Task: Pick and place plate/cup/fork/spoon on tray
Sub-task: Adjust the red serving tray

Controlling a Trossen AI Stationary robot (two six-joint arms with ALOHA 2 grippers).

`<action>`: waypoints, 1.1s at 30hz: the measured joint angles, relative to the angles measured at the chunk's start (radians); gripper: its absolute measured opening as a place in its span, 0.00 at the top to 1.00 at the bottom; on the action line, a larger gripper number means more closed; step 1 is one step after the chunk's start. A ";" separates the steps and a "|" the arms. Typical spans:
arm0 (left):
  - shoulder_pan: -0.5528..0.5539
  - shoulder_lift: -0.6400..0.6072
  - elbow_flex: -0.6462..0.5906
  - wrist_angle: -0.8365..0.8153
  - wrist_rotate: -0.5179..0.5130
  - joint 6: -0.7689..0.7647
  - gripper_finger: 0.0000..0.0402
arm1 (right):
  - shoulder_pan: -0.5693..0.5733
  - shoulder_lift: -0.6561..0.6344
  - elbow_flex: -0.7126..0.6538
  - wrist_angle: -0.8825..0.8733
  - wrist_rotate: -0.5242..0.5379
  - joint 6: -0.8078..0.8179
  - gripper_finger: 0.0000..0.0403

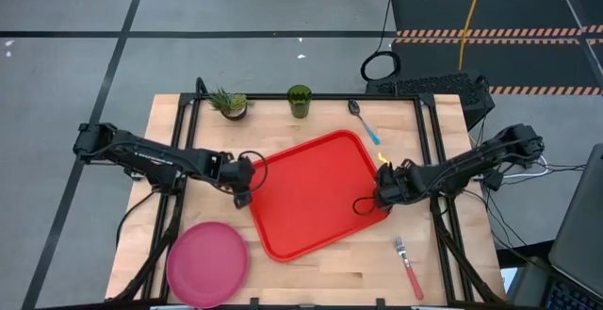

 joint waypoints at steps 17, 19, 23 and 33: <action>-0.072 0.000 0.000 0.011 0.089 -0.289 0.51 | -0.284 -0.007 0.166 -0.026 0.105 -0.334 0.44; -0.079 0.000 0.000 0.014 0.089 -0.328 0.51 | -0.337 -0.006 0.166 -0.023 0.104 -0.355 0.44; -0.097 0.000 0.000 0.014 0.074 -0.391 0.51 | -0.430 -0.007 0.155 0.002 0.026 -0.385 0.44; -0.116 0.006 0.000 0.039 0.025 -0.447 0.51 | -0.587 -0.006 0.036 0.254 -0.108 -0.475 0.44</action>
